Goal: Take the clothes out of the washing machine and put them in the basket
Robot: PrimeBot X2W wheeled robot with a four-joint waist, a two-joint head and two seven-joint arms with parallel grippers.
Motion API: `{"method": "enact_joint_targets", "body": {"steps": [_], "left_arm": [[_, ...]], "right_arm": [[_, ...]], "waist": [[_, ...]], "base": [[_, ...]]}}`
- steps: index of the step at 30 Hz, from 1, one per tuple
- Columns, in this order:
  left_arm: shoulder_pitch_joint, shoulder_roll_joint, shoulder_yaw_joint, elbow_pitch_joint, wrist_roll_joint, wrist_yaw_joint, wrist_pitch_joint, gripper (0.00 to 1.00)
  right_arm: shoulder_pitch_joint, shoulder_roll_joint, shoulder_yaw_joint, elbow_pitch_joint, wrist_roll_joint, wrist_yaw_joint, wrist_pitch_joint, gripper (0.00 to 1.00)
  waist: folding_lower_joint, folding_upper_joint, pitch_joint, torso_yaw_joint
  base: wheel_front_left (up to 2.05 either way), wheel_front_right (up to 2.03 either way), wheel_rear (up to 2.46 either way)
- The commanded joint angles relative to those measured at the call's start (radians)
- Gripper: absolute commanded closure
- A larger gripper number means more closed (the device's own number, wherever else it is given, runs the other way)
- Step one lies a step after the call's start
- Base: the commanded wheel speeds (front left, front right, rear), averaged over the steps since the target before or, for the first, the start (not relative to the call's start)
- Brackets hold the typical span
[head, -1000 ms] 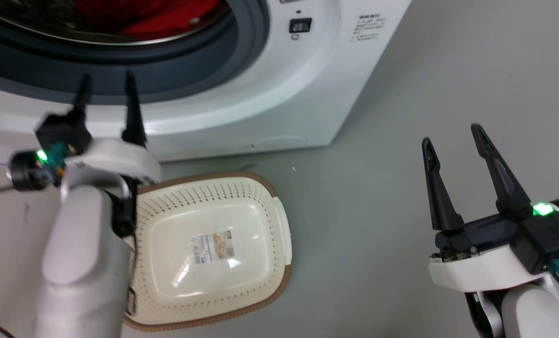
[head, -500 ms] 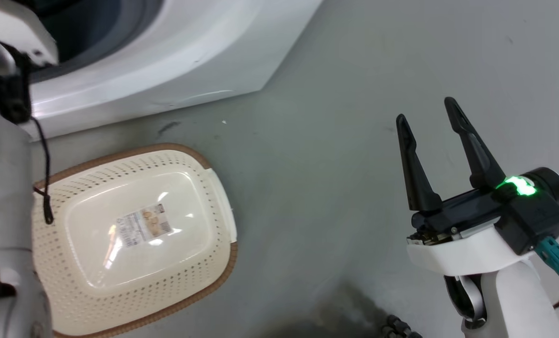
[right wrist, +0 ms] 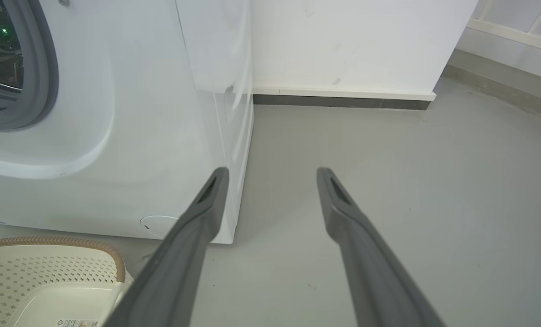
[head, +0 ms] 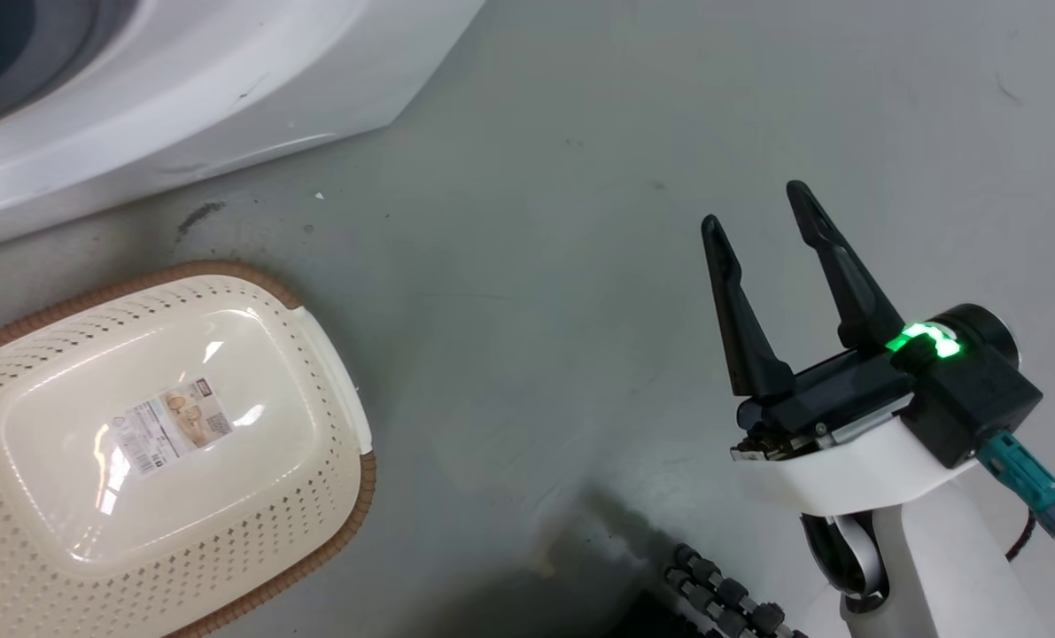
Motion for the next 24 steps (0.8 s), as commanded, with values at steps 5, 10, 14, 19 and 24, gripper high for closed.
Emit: {"method": "enact_joint_targets", "body": {"steps": [5, 10, 14, 19, 24], "left_arm": [[-0.068, 0.054, -0.03, 0.021, 0.031, -0.003, 0.156, 0.0], [-0.079, 0.078, -0.038, 0.02, 0.035, 0.01, 0.295, 0.9], [-0.063, 0.087, -0.039, -0.021, 0.036, 0.026, 0.346, 1.0], [-0.004, 0.084, -0.032, -0.096, 0.023, 0.053, 0.284, 1.0], [0.092, 0.054, -0.015, -0.15, -0.01, 0.069, 0.127, 1.0]], "right_arm": [[-0.034, 0.003, 0.024, 0.0, 0.033, -0.001, -0.004, 0.0], [-0.044, 0.003, 0.038, 0.002, 0.051, -0.001, -0.005, 0.0], [-0.048, 0.003, 0.042, 0.004, 0.062, -0.001, -0.005, 0.0], [-0.048, 0.003, 0.031, 0.012, 0.064, -0.001, -0.005, 0.0], [-0.032, 0.003, 0.014, 0.02, 0.054, -0.001, -0.004, 0.0]], "waist": [[-0.0001, 0.0, 0.043, -0.031], [-0.0001, 0.0, 0.054, -0.039], [-0.0001, 0.0, 0.055, -0.046], [-0.0001, 0.0, 0.029, -0.039], [-0.0001, 0.0, -0.032, -0.008]], "base": [[0.0, 0.0, 0.0], [0.0, 0.0, 0.0], [0.0, 0.0, 0.0], [0.0, 0.0, 0.0], [0.0, 0.0, 0.0]]}}
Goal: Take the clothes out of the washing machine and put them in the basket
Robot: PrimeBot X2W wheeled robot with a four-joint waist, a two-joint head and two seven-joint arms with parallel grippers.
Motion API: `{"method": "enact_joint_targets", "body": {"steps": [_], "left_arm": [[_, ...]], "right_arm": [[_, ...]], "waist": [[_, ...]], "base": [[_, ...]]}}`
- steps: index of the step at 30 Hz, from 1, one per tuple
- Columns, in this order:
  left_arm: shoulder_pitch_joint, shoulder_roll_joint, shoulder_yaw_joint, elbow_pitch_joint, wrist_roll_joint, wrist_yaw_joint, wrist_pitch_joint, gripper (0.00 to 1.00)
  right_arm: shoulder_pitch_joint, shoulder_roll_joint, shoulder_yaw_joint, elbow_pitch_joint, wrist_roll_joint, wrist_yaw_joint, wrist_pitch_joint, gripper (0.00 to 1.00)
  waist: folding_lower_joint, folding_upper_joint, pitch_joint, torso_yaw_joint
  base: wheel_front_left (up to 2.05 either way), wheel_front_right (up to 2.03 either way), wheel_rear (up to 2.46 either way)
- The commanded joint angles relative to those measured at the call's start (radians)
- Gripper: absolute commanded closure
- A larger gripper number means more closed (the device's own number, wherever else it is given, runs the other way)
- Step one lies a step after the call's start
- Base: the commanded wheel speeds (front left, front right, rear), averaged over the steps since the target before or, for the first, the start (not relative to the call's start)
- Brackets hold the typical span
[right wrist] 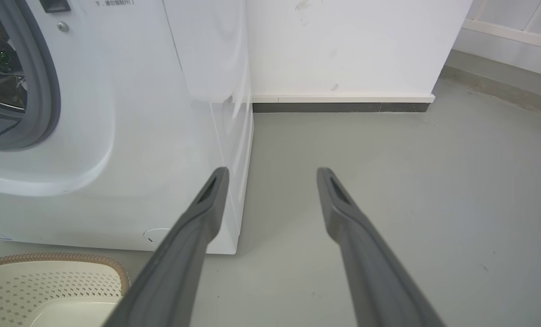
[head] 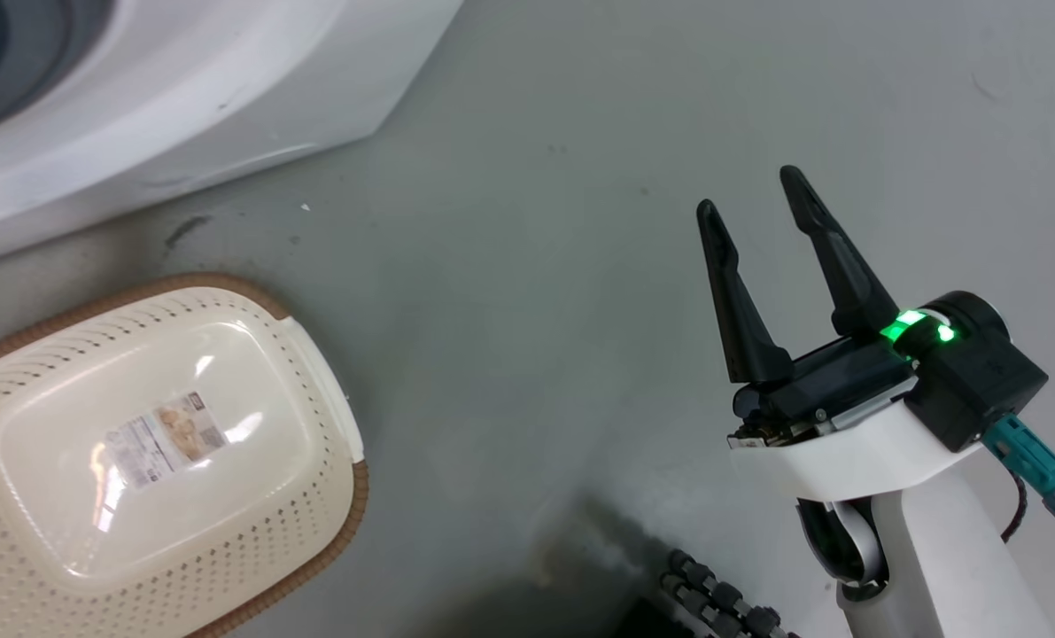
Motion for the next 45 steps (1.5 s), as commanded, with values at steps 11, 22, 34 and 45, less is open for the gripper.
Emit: {"method": "enact_joint_targets", "body": {"steps": [11, 22, 34, 45], "left_arm": [[0.283, -0.103, 0.048, 0.048, -0.091, 0.013, -0.437, 1.0], [0.446, -0.204, 0.072, 0.158, -0.162, -0.018, -0.684, 1.0], [0.616, -0.278, 0.08, 0.023, -0.156, -0.046, -0.717, 1.0], [0.848, -0.368, 0.043, -0.231, -0.125, -0.042, -0.716, 1.0]], "right_arm": [[0.08, 0.002, -0.064, 0.026, -0.065, -0.001, -0.001, 0.0], [0.166, 0.002, -0.111, 0.013, -0.099, -0.001, 0.049, 0.0], [0.25, 0.002, -0.144, -0.04, -0.106, -0.001, 0.104, 0.0], [0.34, 0.002, -0.167, -0.087, -0.133, -0.001, 0.151, 0.0]], "waist": [[0.0, 0.0, -0.237, 0.104], [0.0, 0.0, -0.415, 0.188], [0.0, 0.0, -0.573, 0.263], [0.0, 0.0, -0.671, 0.359]], "base": [[0.0, 0.0, 0.0], [0.0, 0.0, 0.0], [0.0, 0.0, 0.0], [0.0, 0.0, 0.0]]}}
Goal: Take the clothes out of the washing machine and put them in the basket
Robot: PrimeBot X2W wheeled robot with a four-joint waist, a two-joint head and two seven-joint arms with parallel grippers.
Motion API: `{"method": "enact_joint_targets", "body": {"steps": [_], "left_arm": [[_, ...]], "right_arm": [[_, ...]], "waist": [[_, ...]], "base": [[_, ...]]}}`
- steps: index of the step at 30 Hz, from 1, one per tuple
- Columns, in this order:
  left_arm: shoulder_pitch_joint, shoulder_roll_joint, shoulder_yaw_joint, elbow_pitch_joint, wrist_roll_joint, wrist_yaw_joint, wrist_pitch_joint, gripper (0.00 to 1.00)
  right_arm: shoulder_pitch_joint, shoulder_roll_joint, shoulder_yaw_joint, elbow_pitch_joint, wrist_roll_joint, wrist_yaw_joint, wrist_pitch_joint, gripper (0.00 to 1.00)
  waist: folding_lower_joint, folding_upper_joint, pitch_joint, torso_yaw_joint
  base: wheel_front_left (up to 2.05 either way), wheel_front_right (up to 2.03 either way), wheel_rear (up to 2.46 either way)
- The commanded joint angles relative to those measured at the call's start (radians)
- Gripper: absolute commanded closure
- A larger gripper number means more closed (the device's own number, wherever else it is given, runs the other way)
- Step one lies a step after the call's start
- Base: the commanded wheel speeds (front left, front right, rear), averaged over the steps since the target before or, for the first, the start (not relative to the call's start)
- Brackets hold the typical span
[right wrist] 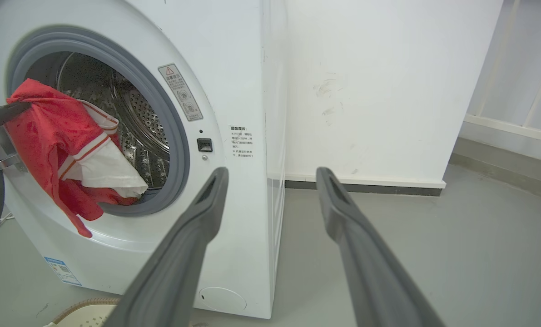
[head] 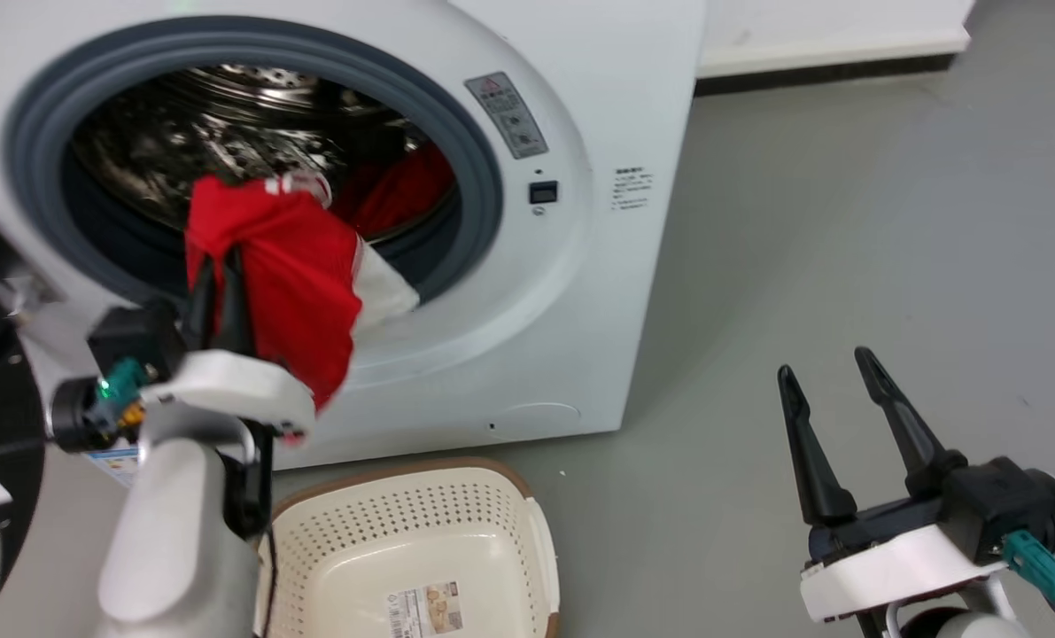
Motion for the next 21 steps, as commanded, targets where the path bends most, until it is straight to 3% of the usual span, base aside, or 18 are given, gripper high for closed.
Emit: {"method": "enact_joint_targets", "body": {"steps": [1, 13, 21], "left_arm": [[0.033, -0.009, -0.007, -0.026, 0.009, 0.0, -0.003, 1.0], [0.29, -0.072, -0.07, -0.174, -0.012, 0.022, 0.019, 1.0], [0.374, -0.096, -0.114, -0.103, -0.04, 0.046, 0.023, 1.0]], "right_arm": [[0.02, 0.002, -0.001, -0.008, -0.009, -0.001, 0.008, 0.0], [0.052, 0.002, -0.012, -0.045, -0.028, -0.001, 0.042, 0.0], [0.009, 0.002, -0.004, -0.076, -0.038, -0.001, 0.046, 0.0]], "waist": [[0.0002, 0.0, -0.024, 0.032], [0.0002, 0.0, -0.022, 0.093], [0.0002, 0.0, 0.084, 0.094]], "base": [[0.0, 0.0, 0.0], [0.0, 0.0, 0.0], [0.0, 0.0, 0.0]]}}
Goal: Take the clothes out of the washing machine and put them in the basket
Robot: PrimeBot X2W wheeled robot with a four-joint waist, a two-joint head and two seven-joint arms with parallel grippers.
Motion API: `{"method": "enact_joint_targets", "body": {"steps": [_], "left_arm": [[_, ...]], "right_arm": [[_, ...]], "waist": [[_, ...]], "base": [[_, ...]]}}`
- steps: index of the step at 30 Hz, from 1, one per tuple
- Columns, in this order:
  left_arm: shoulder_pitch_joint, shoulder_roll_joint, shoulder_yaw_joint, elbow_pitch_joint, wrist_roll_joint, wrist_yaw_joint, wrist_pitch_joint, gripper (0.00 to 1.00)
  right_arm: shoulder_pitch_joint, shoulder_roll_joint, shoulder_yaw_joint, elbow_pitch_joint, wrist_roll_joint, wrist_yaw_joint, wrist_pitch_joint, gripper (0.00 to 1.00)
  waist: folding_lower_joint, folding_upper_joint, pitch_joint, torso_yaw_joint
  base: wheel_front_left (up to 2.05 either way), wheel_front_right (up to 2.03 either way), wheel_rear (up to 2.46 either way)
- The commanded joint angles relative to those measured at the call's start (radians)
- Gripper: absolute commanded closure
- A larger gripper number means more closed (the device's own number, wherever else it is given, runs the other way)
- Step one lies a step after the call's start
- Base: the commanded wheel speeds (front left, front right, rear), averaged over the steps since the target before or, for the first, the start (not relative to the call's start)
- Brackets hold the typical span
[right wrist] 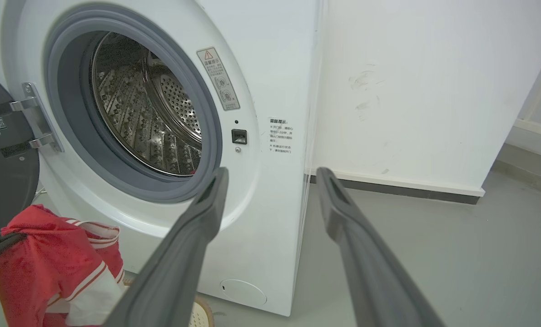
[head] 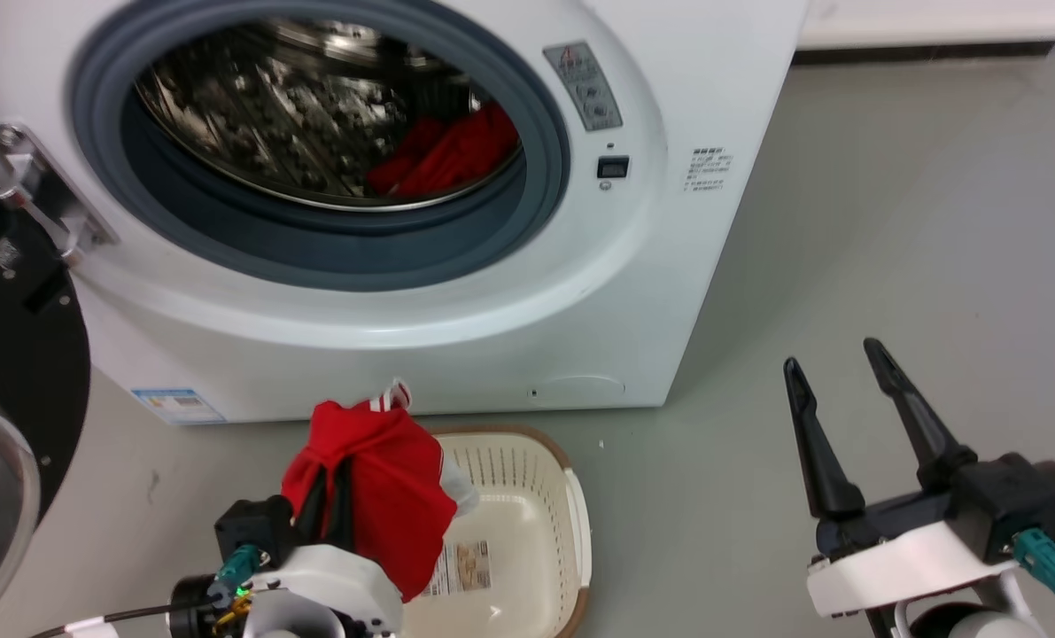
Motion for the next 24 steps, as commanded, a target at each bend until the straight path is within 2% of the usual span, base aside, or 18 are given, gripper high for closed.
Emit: {"method": "enact_joint_targets", "body": {"steps": [1, 10, 11, 19, 24], "left_arm": [[-0.005, -0.002, -0.008, 0.024, -0.011, 0.004, -0.008, 1.0], [-0.127, -0.013, -0.018, 0.23, -0.058, 0.014, -0.027, 1.0], [-0.19, -0.015, -0.018, 0.304, -0.068, 0.02, -0.031, 1.0], [-0.337, -0.015, -0.005, 0.457, -0.059, 0.013, -0.032, 1.0], [-0.412, 0.01, 0.021, 0.601, -0.059, 0.025, -0.031, 1.0]], "right_arm": [[-0.025, 0.002, 0.0, -0.008, -0.003, -0.001, -0.001, 0.0], [-0.122, 0.002, 0.018, -0.014, -0.018, -0.001, -0.013, 0.0], [-0.153, 0.002, 0.024, -0.007, -0.02, -0.001, -0.022, 0.0], [-0.231, 0.002, 0.057, 0.01, -0.018, -0.001, -0.04, 0.0], [-0.274, 0.002, 0.083, 0.035, -0.016, -0.001, -0.054, 0.0]], "waist": [[0.0, -0.0001, 0.062, -0.002], [0.0, -0.0001, 0.265, -0.013], [0.0, -0.0001, 0.322, -0.016], [0.0, -0.0001, 0.462, -0.054], [0.0, -0.0001, 0.527, -0.09]], "base": [[0.0, 0.0, 0.0], [0.0, 0.0, 0.0], [0.0, 0.0, 0.0], [0.0, 0.0, 0.0], [0.0, 0.0, 0.0]]}}
